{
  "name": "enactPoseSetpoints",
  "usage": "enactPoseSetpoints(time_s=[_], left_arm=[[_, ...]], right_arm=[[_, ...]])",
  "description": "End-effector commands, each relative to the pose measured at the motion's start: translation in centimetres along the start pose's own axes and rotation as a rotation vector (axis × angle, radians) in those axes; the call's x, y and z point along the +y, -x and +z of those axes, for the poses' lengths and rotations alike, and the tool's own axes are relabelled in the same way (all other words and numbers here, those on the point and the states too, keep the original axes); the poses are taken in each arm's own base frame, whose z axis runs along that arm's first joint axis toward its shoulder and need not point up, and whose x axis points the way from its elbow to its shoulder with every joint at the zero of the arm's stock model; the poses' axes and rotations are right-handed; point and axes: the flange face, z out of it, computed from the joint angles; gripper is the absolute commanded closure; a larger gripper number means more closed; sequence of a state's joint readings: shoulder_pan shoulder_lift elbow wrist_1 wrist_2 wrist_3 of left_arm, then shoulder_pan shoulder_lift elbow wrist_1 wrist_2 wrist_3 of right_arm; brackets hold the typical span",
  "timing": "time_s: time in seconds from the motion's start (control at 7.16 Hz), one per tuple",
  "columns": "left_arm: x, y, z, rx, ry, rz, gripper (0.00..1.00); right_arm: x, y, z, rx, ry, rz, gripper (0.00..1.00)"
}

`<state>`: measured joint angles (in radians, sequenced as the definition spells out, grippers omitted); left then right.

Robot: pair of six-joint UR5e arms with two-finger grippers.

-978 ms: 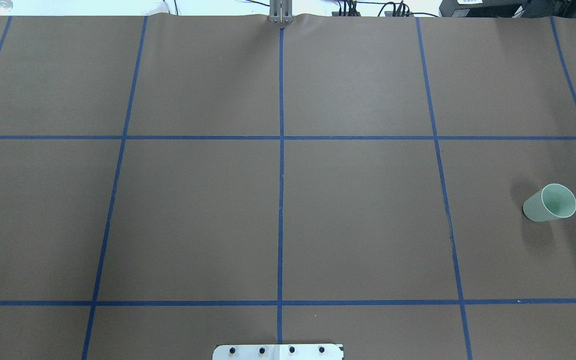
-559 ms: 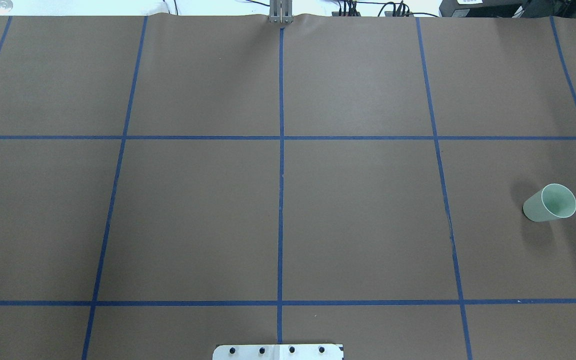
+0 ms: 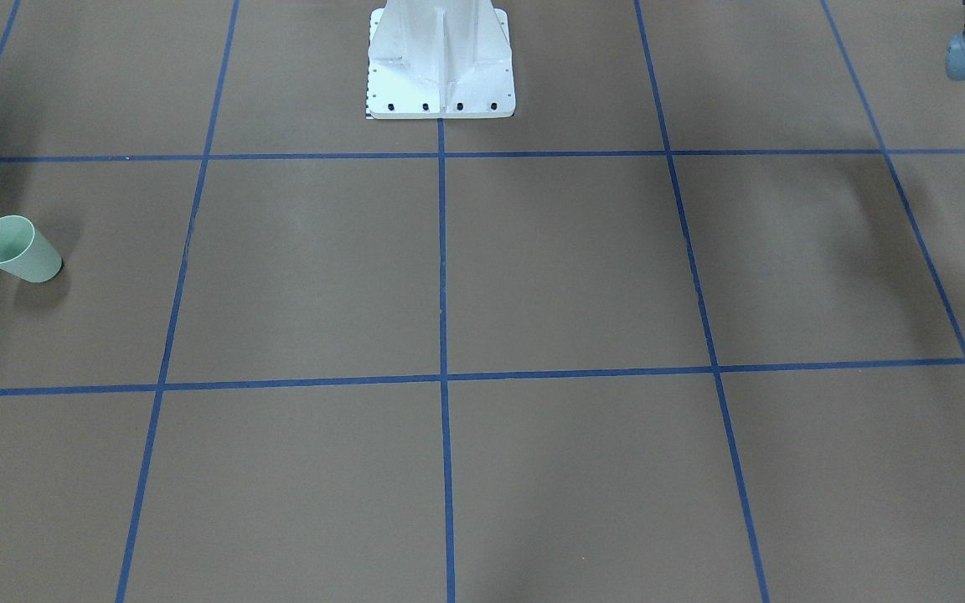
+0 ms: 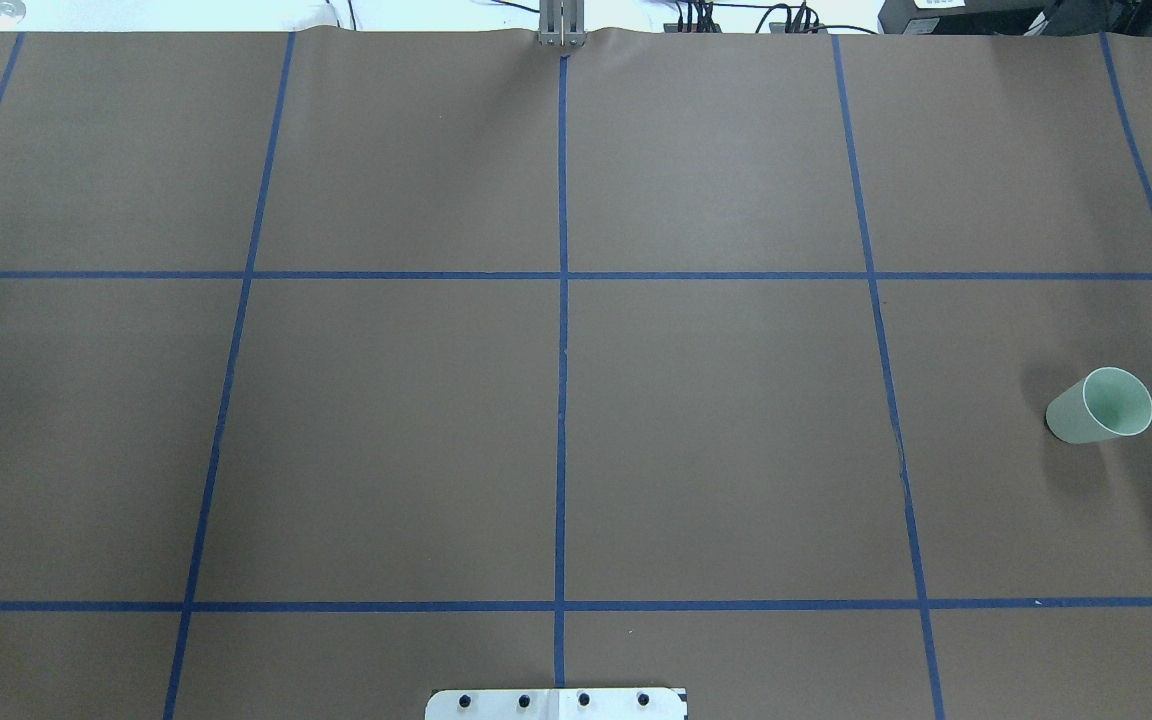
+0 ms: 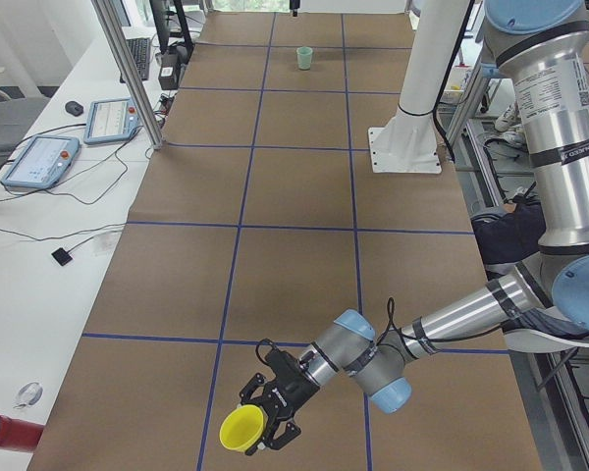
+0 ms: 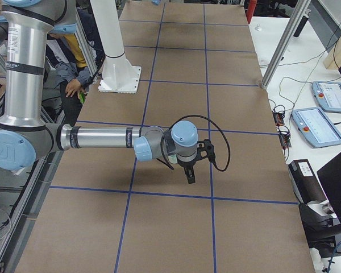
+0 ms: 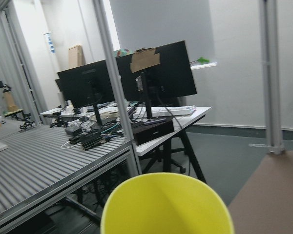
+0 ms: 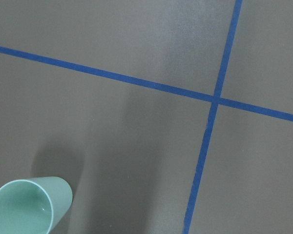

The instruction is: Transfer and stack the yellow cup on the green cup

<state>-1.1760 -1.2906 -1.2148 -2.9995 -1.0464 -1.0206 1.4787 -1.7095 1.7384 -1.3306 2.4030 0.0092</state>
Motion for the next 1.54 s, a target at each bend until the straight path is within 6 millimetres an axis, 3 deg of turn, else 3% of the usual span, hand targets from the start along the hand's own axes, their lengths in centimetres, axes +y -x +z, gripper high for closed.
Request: enactPoseSetpoints(time_s=[0.0, 0.42, 0.7, 0.84, 1.12, 1.26, 1.4], left_arm=[[-2.8, -5.9, -2.1, 0.339, -0.031, 0.111, 0.8], [-9.3, -15.8, -6.0, 0.802, -0.038, 0.146, 0.83], [-14.7, -23.2, -9.3, 1.029, -0.143, 0.152, 0.84], [-16.6, -26.5, -10.9, 1.139, -0.185, 0.216, 0.88], [-17.9, -33.2, -14.7, 1.42, -0.113, 0.31, 0.91], [-15.8, -36.9, -17.6, 1.53, -0.09, 0.333, 0.98], [-13.8, -41.3, -21.2, 1.634, -0.07, 0.34, 0.96]], right_arm=[[-0.7, 0.5, -0.2, -0.024, -0.008, -0.007, 0.0], [-1.2, 2.1, -1.1, -0.094, -0.026, -0.032, 0.0], [-2.8, 3.7, -2.5, -0.105, -0.056, -0.069, 0.0], [-6.3, 5.5, -3.5, -0.099, -0.086, -0.121, 0.01], [-8.7, 7.6, -4.3, -0.119, -0.11, -0.168, 0.01], [-9.5, 9.0, -4.7, -0.145, -0.115, -0.154, 0.0], [-11.9, 12.2, -5.9, -0.186, -0.129, -0.132, 0.01]])
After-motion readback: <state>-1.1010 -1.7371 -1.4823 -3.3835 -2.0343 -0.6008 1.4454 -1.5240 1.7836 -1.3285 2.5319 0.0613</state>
